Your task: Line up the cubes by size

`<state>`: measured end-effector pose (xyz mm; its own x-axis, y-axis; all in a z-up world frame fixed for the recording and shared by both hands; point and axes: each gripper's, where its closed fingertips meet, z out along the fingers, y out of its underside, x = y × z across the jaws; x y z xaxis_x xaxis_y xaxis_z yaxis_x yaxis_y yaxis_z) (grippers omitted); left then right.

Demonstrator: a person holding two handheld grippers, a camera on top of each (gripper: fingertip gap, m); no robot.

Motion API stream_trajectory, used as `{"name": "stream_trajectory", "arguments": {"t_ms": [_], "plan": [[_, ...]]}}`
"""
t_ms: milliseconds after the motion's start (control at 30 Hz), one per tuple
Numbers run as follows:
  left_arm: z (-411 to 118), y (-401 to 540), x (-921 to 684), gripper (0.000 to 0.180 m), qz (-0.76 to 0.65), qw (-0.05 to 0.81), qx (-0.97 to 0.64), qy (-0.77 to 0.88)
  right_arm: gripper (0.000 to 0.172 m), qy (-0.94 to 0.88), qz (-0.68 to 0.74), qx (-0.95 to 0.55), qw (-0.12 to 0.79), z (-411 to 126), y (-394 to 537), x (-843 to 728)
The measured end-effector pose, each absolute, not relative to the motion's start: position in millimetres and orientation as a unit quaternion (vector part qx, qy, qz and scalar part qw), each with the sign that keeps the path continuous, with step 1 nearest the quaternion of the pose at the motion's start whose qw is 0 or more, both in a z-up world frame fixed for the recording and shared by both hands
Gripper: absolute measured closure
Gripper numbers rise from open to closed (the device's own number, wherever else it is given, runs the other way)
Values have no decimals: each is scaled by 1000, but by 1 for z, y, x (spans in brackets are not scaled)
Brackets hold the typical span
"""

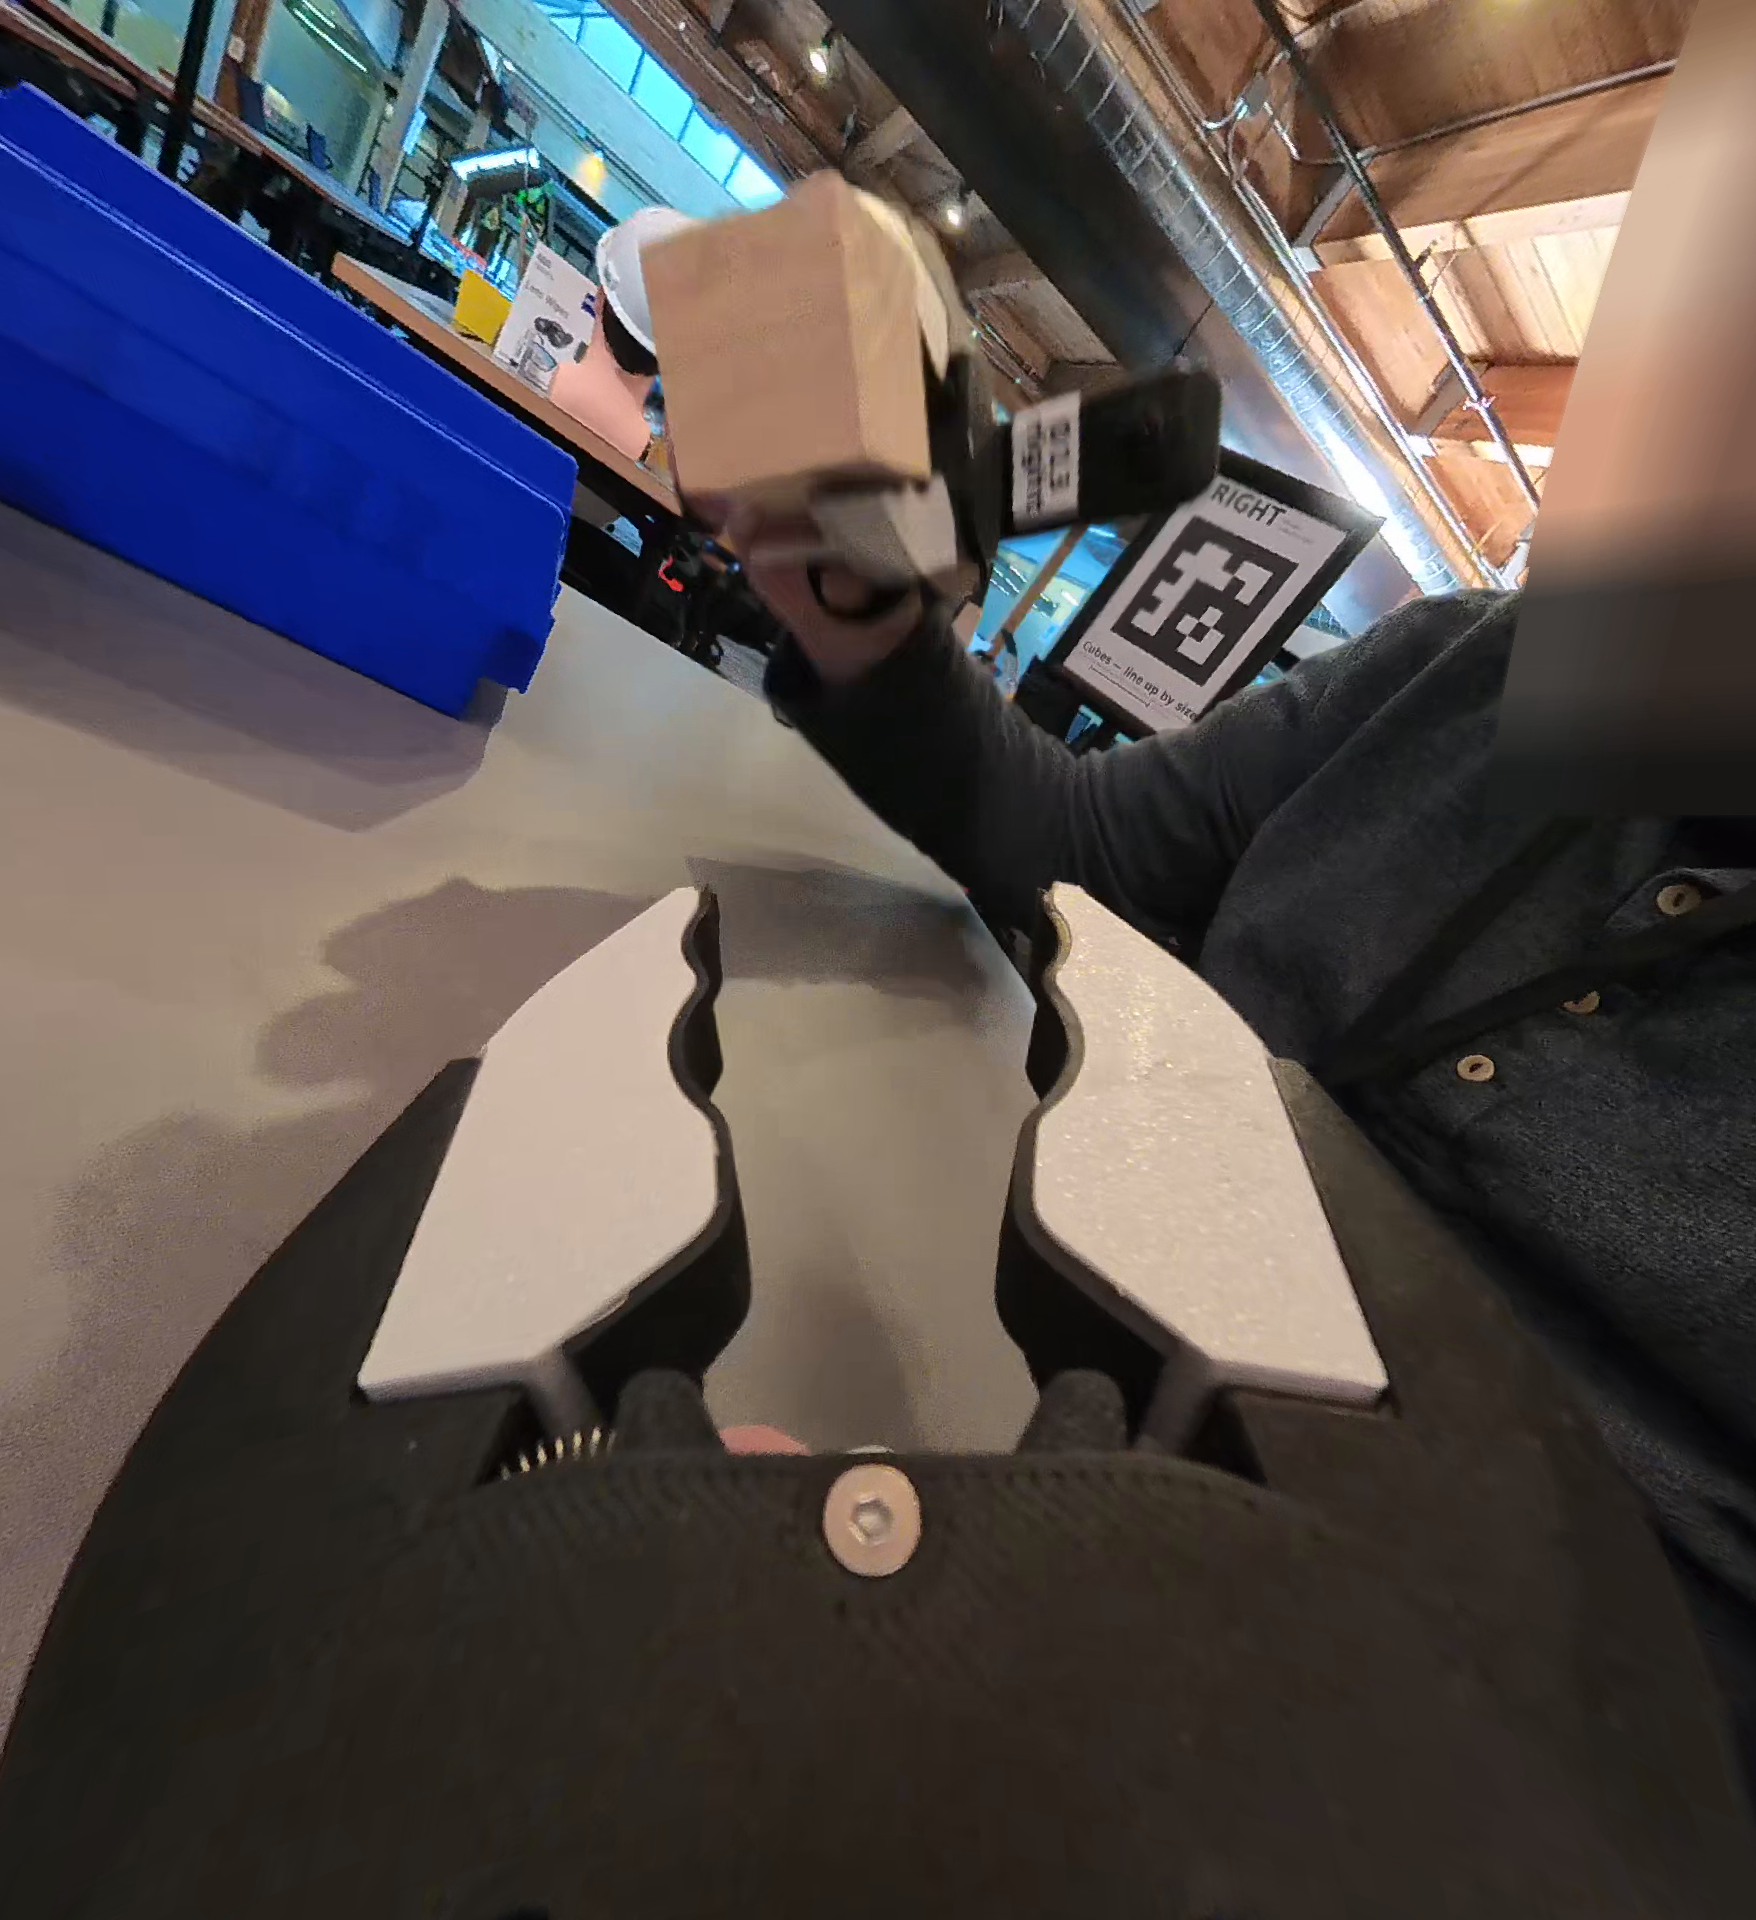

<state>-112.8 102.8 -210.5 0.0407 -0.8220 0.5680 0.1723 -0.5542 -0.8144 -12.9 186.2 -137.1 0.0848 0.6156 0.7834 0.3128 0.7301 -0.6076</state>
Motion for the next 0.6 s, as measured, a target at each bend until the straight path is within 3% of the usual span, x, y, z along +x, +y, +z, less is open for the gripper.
{"name": "stream_trajectory", "arguments": {"t_ms": [167,333,600], "plan": [[-210,101,-113,125,-644,387,-602,271,113,-727,4,-420,544,-121,281,68],[-209,98,-113,125,-647,386,-596,277,112,-769,-41,-498,399,-150,355,134],[-208,96,-112,125,-650,385,-591,282,112,-794,-82,-551,243,-208,415,175]]}}
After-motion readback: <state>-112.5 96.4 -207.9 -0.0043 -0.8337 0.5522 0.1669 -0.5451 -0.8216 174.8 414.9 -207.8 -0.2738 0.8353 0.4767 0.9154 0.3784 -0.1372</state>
